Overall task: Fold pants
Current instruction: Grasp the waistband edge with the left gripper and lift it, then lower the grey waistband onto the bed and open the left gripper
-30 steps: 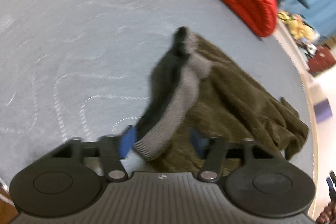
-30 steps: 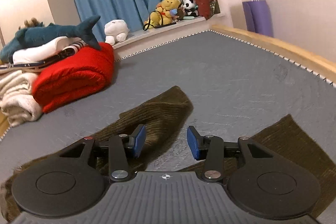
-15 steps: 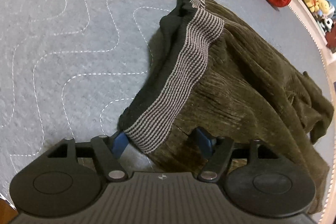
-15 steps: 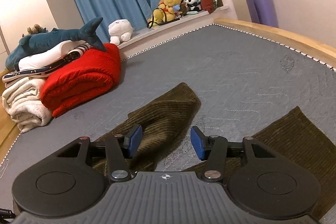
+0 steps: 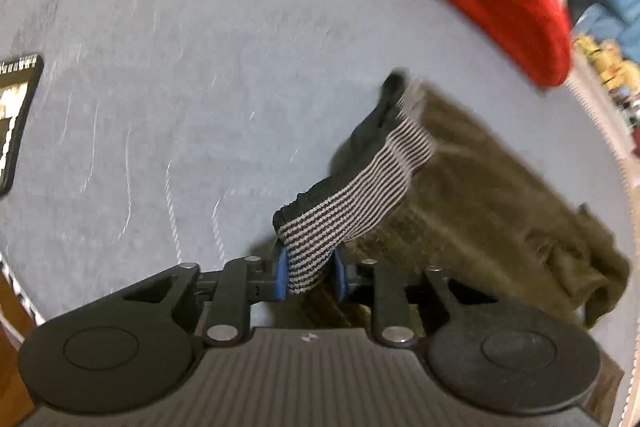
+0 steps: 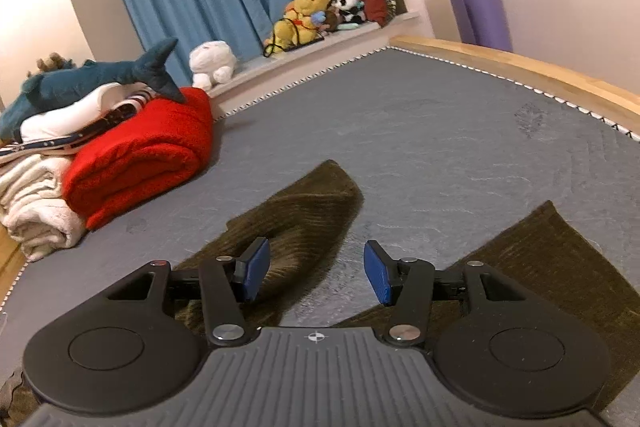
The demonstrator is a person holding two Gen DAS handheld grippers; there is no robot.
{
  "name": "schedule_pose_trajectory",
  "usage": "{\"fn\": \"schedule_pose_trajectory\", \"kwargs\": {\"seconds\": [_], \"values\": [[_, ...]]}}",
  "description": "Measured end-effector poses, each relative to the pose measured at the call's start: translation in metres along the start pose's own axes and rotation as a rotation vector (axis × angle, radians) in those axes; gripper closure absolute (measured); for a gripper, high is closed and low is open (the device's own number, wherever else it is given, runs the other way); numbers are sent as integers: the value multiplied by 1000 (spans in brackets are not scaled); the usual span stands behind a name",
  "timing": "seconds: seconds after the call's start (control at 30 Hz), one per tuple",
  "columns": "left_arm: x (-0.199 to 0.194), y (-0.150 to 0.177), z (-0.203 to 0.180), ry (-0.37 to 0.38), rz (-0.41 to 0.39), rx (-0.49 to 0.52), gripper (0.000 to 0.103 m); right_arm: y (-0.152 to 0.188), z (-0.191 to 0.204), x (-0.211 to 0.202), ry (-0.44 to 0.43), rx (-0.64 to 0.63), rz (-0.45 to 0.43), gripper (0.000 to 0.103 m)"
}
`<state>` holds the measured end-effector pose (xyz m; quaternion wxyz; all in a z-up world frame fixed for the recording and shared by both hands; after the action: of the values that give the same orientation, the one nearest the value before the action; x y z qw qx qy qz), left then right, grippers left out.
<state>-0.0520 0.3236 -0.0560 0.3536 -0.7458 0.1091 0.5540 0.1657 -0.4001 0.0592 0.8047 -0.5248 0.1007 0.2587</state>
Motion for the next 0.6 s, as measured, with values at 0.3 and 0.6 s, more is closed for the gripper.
{"fn": "schedule_pose_trajectory", "kwargs": {"seconds": [0.3, 0.6], "values": [[-55, -1, -66, -133, -417, 320, 55, 11, -9, 16, 37, 70, 62, 45], [-52, 59, -179, 122, -367, 599, 101, 29, 6, 46, 8, 72, 118, 75]]}}
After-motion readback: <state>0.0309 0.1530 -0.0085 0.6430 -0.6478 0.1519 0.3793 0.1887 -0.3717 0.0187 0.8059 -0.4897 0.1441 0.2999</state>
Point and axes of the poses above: each gripper's, at about its wrist camera, not at the fingertips, and x roughly the way its jaws point, z to its left, y to its underside, the point moved 7 cm from there along x, roughly the way its jaws point, and after that the axes turned 9 degrees about -y, right-handed, at the moved point
